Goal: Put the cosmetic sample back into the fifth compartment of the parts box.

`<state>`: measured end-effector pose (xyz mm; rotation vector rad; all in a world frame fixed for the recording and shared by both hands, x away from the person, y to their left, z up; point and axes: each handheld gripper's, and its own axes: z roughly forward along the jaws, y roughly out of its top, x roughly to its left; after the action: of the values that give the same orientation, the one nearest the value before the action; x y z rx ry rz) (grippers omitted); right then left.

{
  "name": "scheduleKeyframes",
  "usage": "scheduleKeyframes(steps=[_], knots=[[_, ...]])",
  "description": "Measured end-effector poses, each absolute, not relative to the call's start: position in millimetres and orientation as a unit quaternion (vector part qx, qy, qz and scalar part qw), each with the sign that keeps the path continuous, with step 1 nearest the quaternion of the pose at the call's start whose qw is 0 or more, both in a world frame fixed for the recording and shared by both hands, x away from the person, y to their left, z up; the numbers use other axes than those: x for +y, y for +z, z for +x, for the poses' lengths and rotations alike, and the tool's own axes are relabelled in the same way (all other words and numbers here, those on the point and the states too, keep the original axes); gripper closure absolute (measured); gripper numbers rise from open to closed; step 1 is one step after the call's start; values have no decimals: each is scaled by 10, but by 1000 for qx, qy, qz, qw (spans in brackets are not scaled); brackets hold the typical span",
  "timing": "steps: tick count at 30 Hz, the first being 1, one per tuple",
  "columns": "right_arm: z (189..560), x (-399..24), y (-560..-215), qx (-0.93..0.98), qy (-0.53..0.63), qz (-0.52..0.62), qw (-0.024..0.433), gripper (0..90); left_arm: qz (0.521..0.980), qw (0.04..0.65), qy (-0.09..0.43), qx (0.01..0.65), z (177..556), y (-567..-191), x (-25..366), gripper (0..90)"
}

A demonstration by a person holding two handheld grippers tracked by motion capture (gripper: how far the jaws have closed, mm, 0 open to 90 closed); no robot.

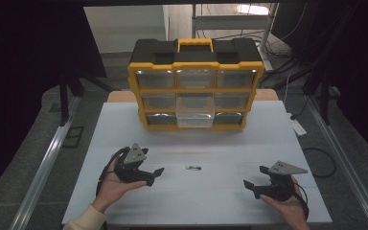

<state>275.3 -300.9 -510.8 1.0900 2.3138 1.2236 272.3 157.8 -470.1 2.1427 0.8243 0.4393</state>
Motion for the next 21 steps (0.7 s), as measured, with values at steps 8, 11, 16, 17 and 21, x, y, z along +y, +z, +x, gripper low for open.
scheduleKeyframes(steps=[8,11,16,17,21], knots=[[2745,-3017,-5111,806,425,382,152,129,855,385,170,302,2787,-4618,1460,121],[2743,-3016,-5111,806,425,382,153,129,859,384,168,293,2816,-4593,1405,121],[2743,-3013,-5112,807,422,383,154,130,865,380,168,280,2862,-4572,1321,120],[2742,-3011,-5112,808,421,383,154,130,866,380,167,278,2871,-4568,1305,120],[2741,-3014,-5112,807,423,382,153,130,869,379,164,272,2900,-4556,1259,119]])
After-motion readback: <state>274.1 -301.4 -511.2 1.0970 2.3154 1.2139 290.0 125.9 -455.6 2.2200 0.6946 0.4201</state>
